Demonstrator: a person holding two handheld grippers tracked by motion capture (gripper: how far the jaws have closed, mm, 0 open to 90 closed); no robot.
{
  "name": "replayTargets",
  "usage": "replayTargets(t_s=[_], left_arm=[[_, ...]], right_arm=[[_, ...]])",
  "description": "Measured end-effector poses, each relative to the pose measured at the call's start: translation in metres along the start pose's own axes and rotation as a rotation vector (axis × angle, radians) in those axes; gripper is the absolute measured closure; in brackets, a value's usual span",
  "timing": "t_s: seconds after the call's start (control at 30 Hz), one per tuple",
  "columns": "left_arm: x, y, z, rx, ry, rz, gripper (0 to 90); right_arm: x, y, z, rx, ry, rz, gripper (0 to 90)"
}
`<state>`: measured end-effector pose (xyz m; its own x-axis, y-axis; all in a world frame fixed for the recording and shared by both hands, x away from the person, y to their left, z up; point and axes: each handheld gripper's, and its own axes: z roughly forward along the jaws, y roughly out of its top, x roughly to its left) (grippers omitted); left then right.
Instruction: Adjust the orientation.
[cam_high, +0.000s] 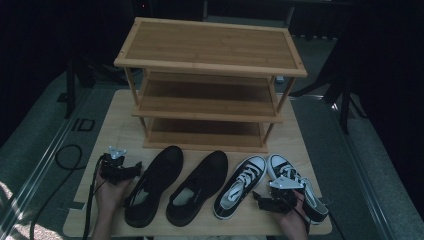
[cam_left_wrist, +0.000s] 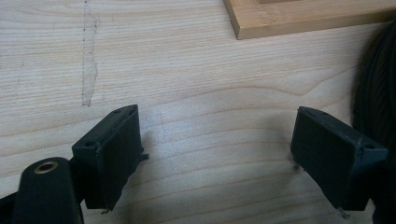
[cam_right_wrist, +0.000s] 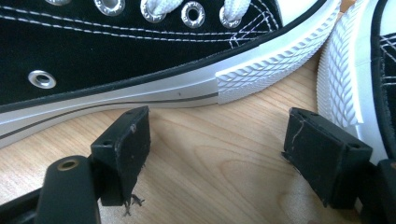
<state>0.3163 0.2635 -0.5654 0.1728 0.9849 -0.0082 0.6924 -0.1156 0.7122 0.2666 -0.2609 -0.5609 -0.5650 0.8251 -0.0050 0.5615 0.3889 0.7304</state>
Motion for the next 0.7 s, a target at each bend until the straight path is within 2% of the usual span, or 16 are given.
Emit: replayTargets(t_s=[0.4, 0.57, 0.67, 0.7], left_arm=[[-0.0002, -0.0002, -0.0003, -0.003, -0.003, 0.002, 16.8], [-0.0003, -0.0001, -0.0025, -0.011, -0.024, 0.021, 27.1], [0.0002, 0.0004, -0.0051, -0.008, -0.029, 0.027, 37.7], [0.0003, 0.0007, -0.0068, -0.002, -0.037, 0.031, 45.0]], right_arm=[[0.0001, 0.0000, -0.0001, 0.000, 0.000, 0.001, 22.6], [0.0001, 0.0000, 0.0000, 0.000, 0.000, 0.001, 22.6], [0.0001, 0.0000, -0.0001, 0.000, 0.001, 0.001, 22.5], [0.0001, 0.0000, -0.0001, 0.000, 0.001, 0.001, 22.5]])
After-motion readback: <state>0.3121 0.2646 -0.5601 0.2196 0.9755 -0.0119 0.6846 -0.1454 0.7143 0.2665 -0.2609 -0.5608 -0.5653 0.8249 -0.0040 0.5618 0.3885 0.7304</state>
